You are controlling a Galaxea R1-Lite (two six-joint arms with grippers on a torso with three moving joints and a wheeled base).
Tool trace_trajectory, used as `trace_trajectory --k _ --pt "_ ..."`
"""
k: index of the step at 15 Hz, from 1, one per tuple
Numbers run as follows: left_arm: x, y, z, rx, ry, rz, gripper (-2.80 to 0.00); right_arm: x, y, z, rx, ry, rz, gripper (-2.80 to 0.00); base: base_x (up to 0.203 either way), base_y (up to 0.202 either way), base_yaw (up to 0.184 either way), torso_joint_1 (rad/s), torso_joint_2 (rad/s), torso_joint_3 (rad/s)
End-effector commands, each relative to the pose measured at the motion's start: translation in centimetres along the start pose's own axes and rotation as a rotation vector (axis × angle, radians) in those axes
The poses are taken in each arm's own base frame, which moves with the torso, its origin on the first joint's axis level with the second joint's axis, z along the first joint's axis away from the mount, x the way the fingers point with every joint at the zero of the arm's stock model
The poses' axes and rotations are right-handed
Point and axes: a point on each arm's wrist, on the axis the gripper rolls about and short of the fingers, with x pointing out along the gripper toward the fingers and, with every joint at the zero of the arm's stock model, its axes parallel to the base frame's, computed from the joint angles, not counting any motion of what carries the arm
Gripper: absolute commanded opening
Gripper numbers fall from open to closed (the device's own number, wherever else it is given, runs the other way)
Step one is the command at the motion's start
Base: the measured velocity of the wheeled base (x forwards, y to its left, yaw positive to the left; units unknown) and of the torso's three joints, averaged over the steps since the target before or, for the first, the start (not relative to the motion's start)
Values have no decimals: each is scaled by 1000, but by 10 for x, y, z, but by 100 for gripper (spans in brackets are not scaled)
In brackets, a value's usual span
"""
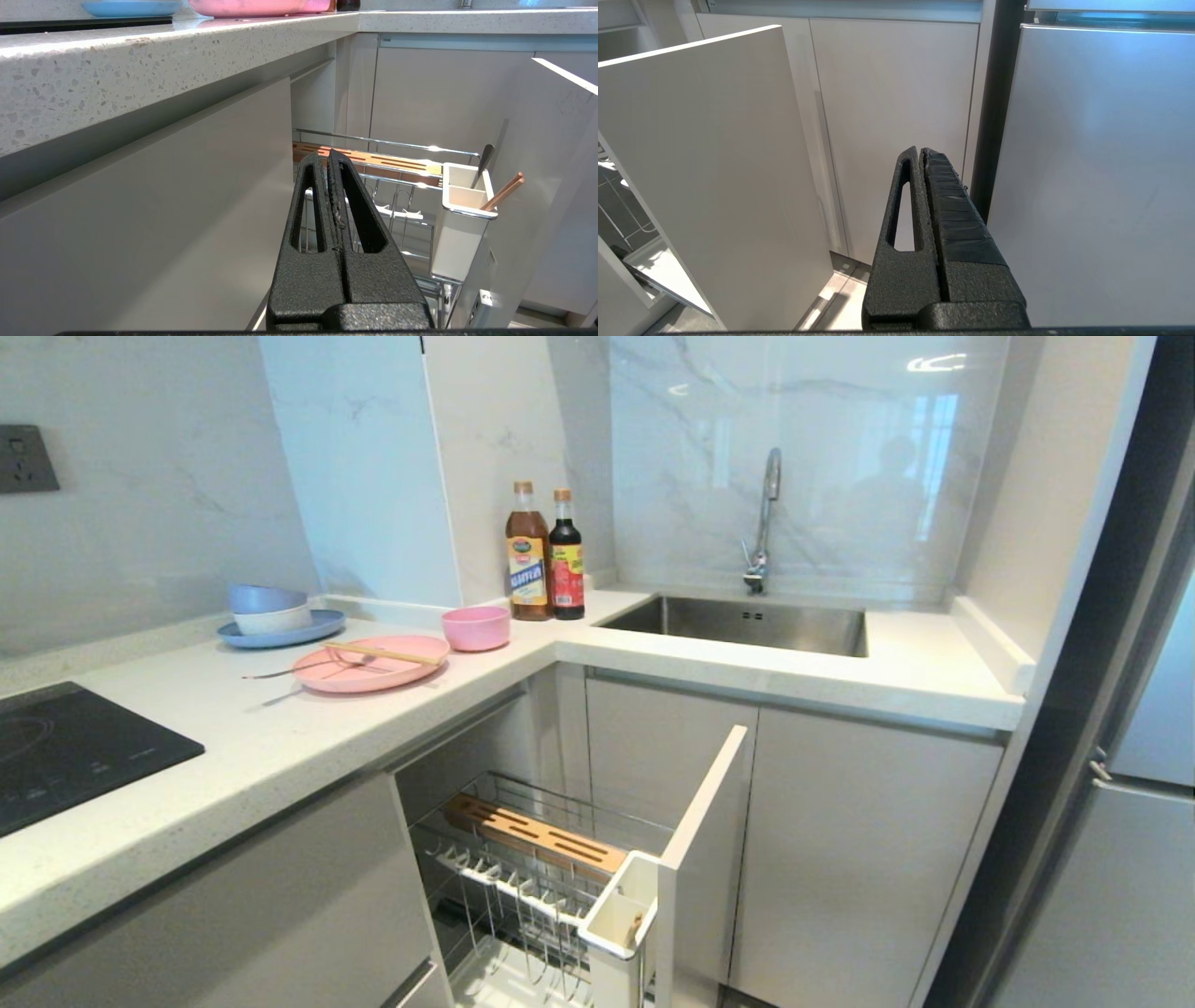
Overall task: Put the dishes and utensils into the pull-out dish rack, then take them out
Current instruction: Pick up the chopsticks and place it in the cupboard
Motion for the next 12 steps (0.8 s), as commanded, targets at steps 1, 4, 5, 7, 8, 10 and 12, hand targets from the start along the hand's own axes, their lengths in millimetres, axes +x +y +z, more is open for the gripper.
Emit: trace_trajectory --k 1,4,5,7,8,10,12 --pt "2 0 -6 -2 23 0 -280 0 0 0 -1 1 1 -280 0 0 0 0 0 0" --pt "2 0 -6 -2 23 0 -280 0 0 0 0 1 1 -280 0 0 0 0 0 0" --pt "2 0 -6 -2 23 0 -280 0 0 0 -1 0 1 -280 0 0 0 0 0 0" --pt "2 0 -6 -2 23 1 -280 0 0 0 1 0 1 -280 0 0 0 3 0 -36" --pt "2 0 -6 -2 23 0 -280 0 0 0 0 1 0 -280 0 0 0 4 0 -129" --pt "2 0 -6 -9 23 1 -280 0 0 0 -1 2 1 -280 0 0 0 -1 2 -166" --pt "2 0 -6 -24 23 1 -280 0 0 0 1 1 1 -280 0 0 0 3 5 -201"
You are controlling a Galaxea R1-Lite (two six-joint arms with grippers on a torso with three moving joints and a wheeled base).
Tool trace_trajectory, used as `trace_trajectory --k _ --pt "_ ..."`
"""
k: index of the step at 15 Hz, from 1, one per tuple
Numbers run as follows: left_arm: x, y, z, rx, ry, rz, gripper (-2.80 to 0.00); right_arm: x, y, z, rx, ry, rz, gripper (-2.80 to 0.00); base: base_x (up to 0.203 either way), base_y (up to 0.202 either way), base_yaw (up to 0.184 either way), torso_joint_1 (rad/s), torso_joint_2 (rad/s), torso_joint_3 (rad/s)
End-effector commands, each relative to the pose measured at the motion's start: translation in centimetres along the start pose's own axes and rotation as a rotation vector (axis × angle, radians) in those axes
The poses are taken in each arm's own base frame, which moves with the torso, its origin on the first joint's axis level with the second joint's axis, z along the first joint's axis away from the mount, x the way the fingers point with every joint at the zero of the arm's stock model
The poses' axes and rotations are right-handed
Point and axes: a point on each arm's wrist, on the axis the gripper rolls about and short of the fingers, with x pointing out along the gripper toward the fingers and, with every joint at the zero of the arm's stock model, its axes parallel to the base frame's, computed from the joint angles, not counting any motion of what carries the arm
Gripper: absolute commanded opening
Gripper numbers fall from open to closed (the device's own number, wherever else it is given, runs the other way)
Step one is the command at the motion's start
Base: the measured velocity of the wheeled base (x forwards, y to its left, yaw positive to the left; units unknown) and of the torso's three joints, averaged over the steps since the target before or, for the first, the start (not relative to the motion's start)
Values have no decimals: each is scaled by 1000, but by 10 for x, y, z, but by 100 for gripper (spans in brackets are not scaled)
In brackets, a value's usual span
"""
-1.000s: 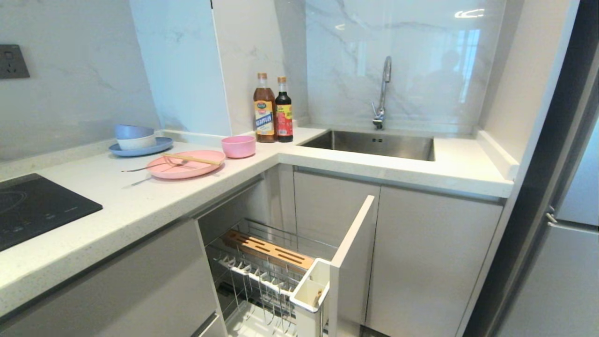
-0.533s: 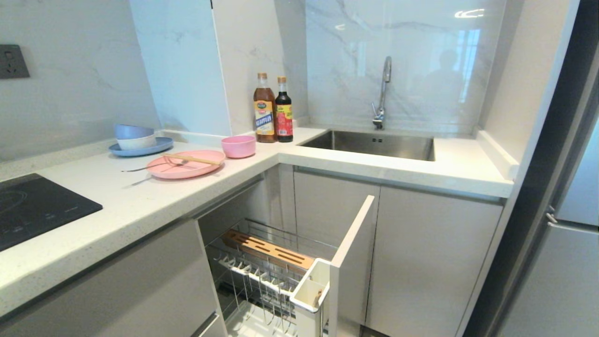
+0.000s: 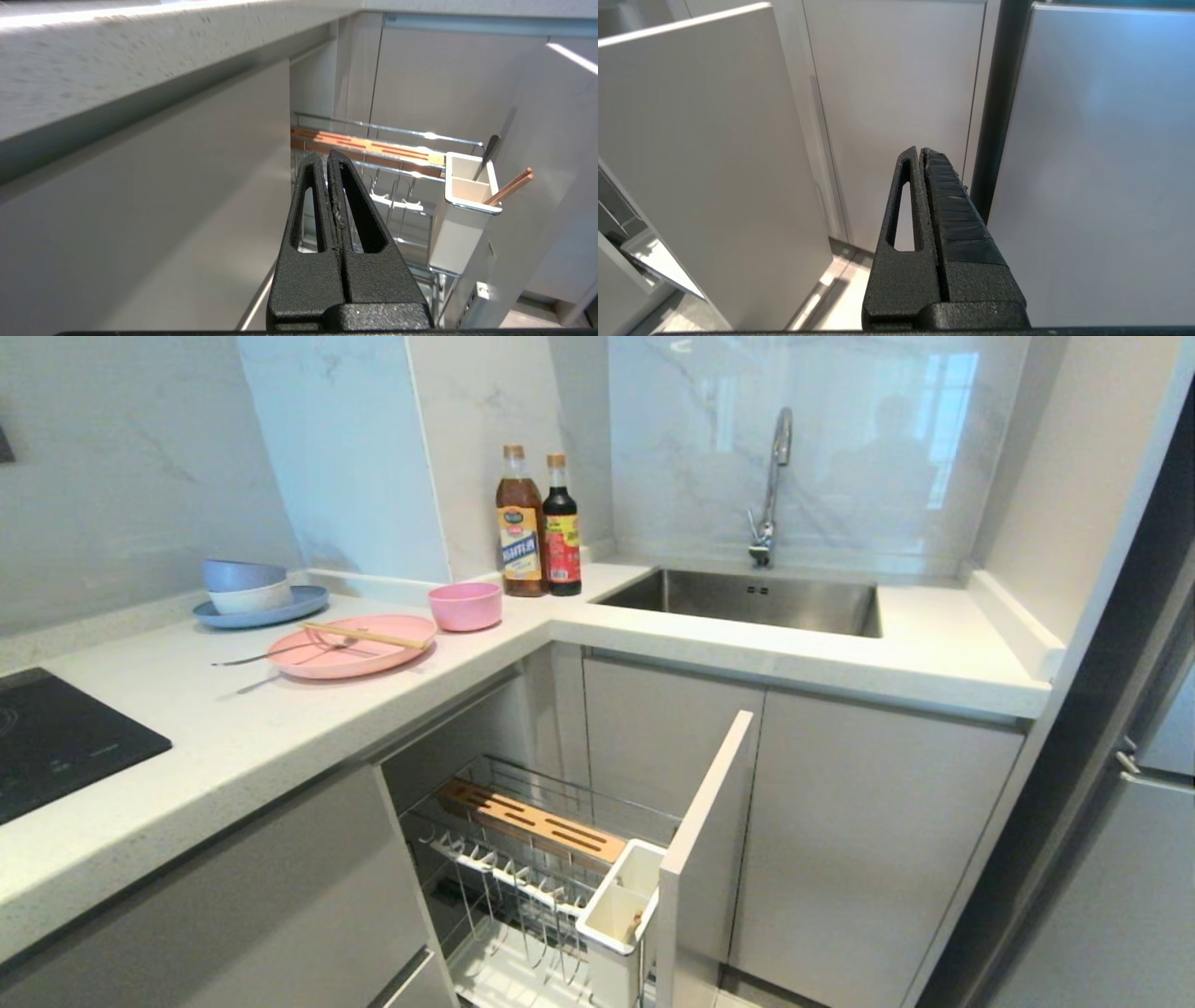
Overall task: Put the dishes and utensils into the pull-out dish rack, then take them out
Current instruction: Pick up the chopsticks and place it in the cupboard
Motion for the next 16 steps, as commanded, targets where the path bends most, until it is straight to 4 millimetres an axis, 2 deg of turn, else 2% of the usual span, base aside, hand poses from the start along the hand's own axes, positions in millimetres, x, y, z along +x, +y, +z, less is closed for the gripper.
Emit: trace_trajectory --k 1,16 --pt "1 0 -5 -6 21 0 -280 0 0 0 0 0 0 -280 0 0 0 2 2 -198" --pt "1 0 -5 -14 22 -3 -280 0 0 0 0 1 1 -280 0 0 0 3 3 -199"
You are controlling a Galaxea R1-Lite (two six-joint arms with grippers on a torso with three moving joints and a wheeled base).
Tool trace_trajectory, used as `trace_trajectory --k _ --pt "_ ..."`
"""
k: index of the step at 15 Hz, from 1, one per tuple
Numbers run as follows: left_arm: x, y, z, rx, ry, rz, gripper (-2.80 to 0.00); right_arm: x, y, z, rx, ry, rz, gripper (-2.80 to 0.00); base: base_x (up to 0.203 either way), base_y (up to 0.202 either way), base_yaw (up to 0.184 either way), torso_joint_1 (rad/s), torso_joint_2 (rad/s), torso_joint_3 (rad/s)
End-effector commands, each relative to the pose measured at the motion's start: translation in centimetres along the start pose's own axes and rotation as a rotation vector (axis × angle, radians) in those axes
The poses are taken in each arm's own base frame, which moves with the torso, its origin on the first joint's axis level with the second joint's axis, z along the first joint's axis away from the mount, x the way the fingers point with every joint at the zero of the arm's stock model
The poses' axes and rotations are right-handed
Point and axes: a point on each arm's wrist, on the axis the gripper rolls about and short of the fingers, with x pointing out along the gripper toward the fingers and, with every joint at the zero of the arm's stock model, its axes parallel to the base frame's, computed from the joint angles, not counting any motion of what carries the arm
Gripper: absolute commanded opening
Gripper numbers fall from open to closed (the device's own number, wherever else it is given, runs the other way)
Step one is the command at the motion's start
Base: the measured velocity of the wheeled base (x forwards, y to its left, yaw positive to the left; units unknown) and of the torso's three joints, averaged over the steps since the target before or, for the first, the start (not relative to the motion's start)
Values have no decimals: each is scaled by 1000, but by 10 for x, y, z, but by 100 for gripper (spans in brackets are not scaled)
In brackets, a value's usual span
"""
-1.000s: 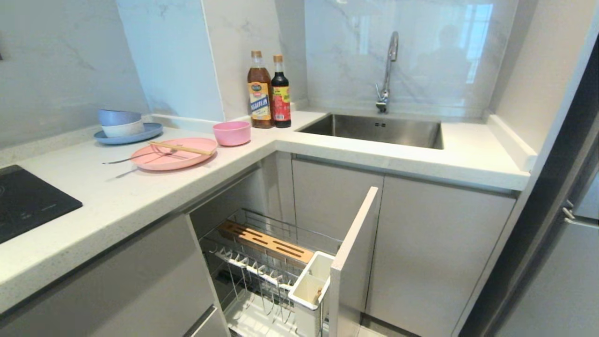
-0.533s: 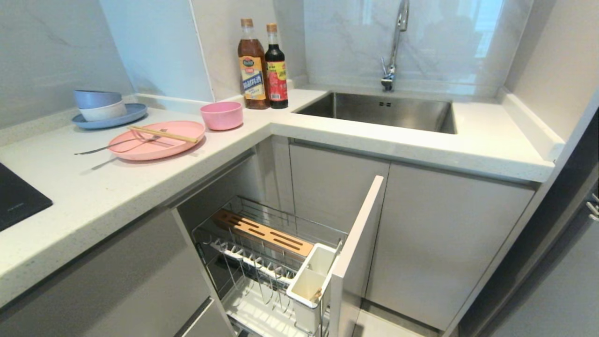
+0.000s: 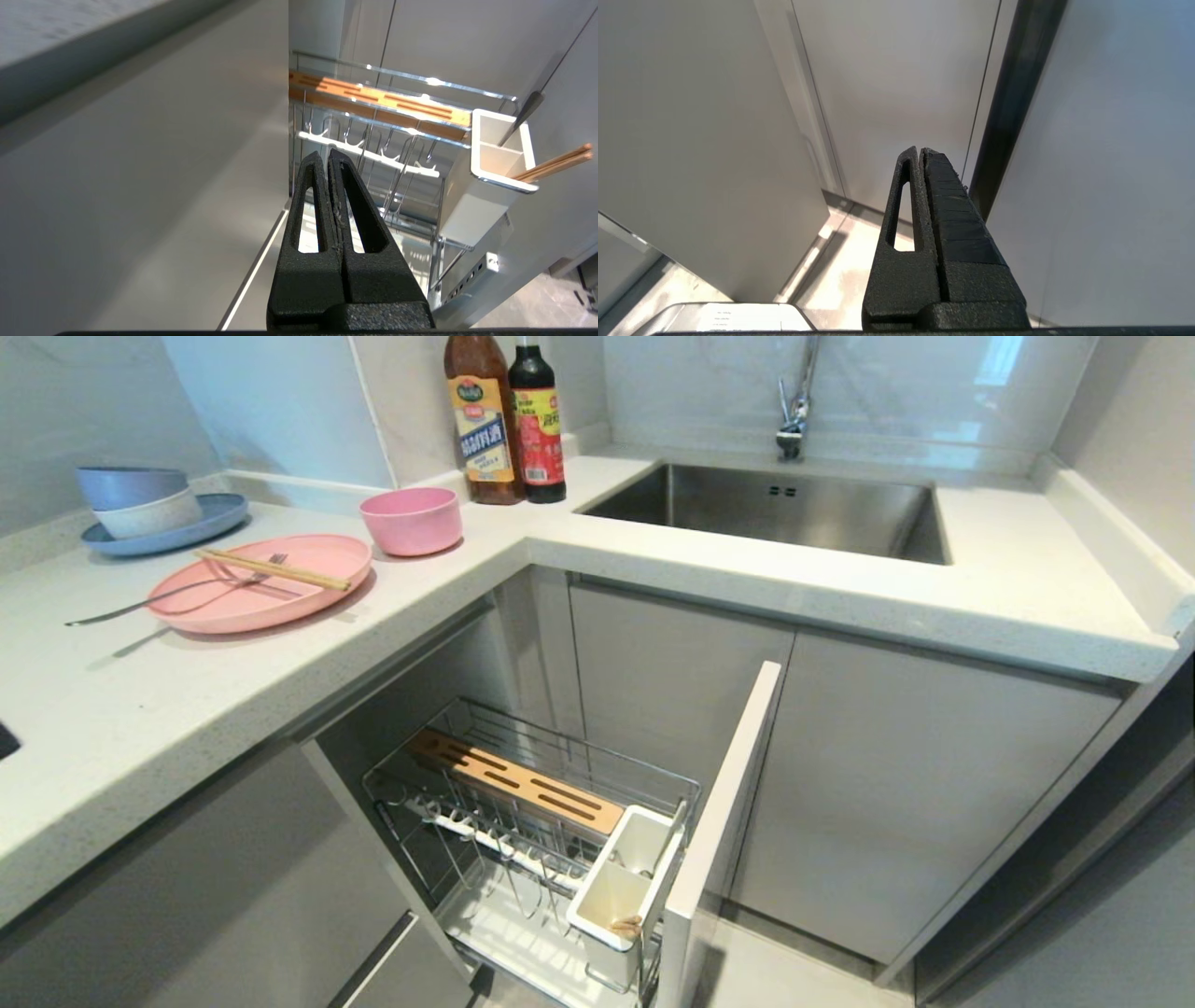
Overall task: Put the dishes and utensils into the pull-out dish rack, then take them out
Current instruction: Pick up the chopsticks and place it in the cupboard
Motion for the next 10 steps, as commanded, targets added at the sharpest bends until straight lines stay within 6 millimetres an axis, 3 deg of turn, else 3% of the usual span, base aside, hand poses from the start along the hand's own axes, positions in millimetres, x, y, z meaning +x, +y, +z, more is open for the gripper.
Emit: trace_trajectory --k 1,10 --pt "1 0 -5 0 19 -1 -280 0 0 0 0 2 1 -280 0 0 0 1 1 -190" --pt "1 0 -5 1 19 -1 -280 0 0 0 0 1 -1 -280 0 0 0 4 2 -199"
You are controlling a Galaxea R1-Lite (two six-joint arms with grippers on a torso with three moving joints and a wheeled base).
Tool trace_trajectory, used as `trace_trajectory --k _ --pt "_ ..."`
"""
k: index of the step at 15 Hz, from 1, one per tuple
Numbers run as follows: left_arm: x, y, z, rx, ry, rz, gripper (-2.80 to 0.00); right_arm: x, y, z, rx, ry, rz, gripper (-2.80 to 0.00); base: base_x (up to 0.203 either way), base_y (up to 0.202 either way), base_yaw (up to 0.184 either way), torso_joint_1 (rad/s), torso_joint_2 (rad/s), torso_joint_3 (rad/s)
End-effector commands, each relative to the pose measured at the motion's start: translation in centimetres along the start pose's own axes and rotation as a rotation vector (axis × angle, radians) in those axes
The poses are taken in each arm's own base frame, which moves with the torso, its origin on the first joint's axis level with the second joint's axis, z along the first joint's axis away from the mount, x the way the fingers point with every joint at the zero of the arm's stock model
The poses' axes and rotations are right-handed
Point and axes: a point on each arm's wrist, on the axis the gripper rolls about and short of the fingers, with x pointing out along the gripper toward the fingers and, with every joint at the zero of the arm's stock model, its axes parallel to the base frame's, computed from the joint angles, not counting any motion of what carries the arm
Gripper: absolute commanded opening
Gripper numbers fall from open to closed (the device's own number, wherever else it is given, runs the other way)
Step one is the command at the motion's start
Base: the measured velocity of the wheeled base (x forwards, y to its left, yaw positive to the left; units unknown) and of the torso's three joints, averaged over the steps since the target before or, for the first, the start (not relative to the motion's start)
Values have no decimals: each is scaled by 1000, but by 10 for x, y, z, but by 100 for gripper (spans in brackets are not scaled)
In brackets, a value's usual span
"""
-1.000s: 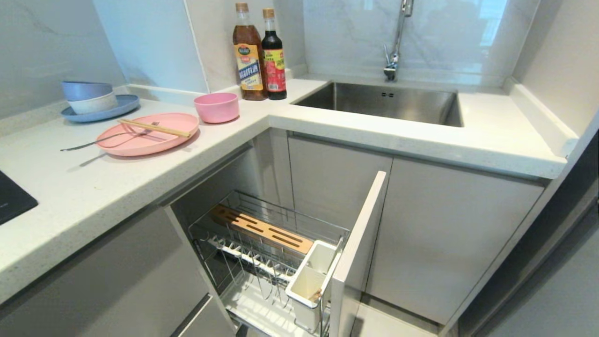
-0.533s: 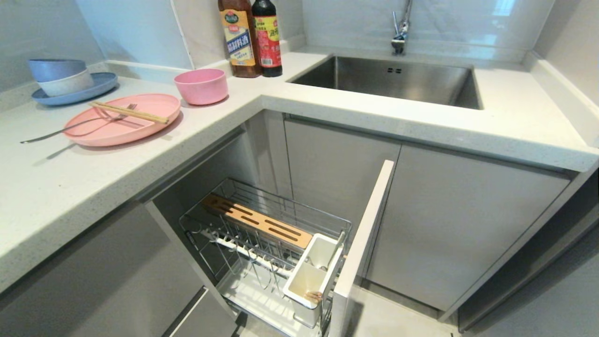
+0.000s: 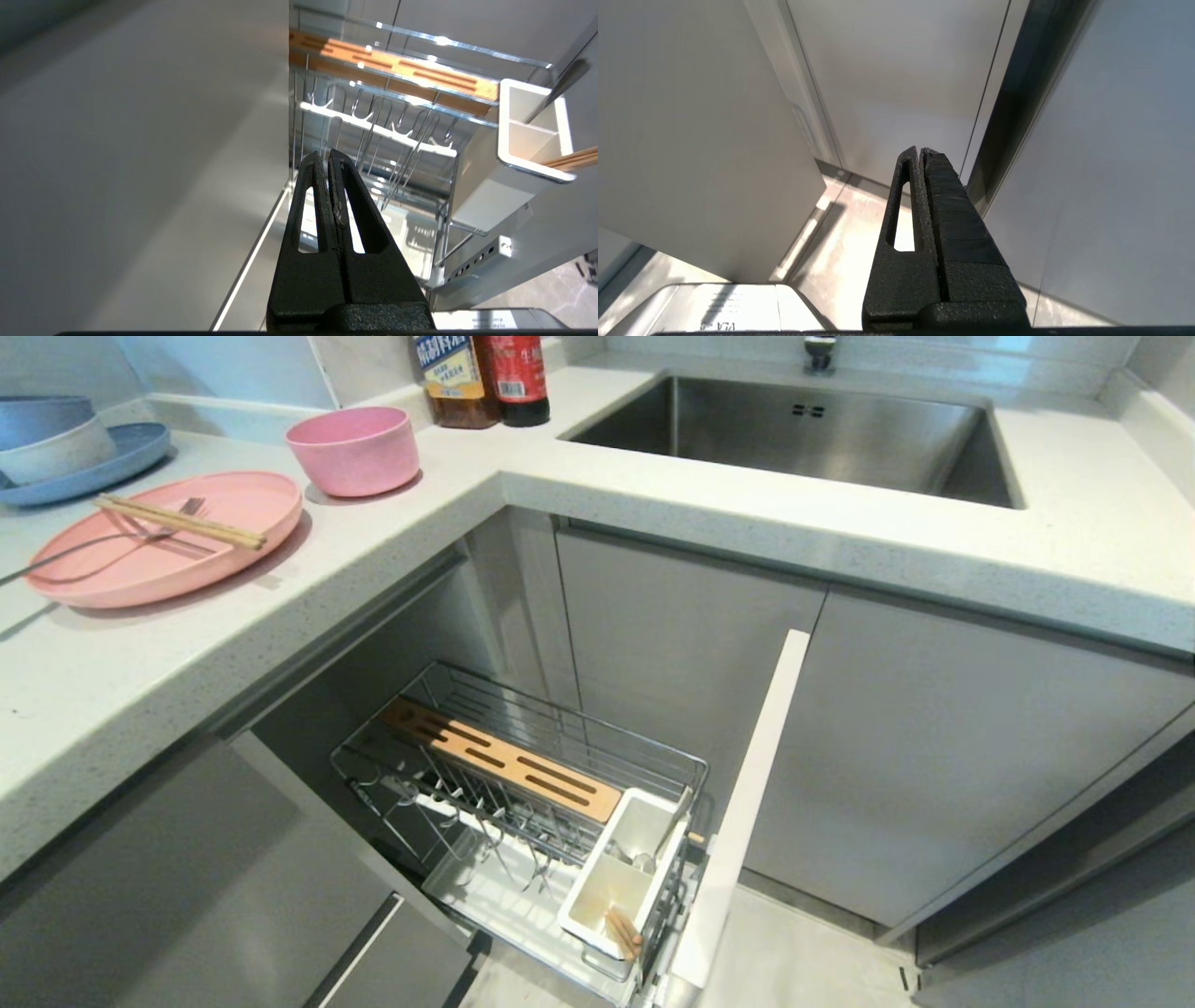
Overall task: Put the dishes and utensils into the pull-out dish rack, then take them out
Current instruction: Pick up the chopsticks and place it in the cupboard
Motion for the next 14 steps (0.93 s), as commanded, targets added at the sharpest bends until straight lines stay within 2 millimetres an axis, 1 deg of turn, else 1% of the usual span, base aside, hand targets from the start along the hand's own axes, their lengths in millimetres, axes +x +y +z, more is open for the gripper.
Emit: trace_trajectory --k 1,8,11,14 --pt "1 0 -5 -1 19 0 -280 0 0 0 0 1 1 -280 0 0 0 7 5 -205" --pt "1 0 -5 3 18 0 -280 0 0 0 0 1 1 -280 0 0 0 1 3 -185" --pt "1 0 -6 4 19 0 -280 0 0 0 -1 1 1 -280 0 0 0 3 5 -40" --pt "1 0 -5 -42 17 14 -280 0 0 0 0 1 1 -280 0 0 0 0 0 0"
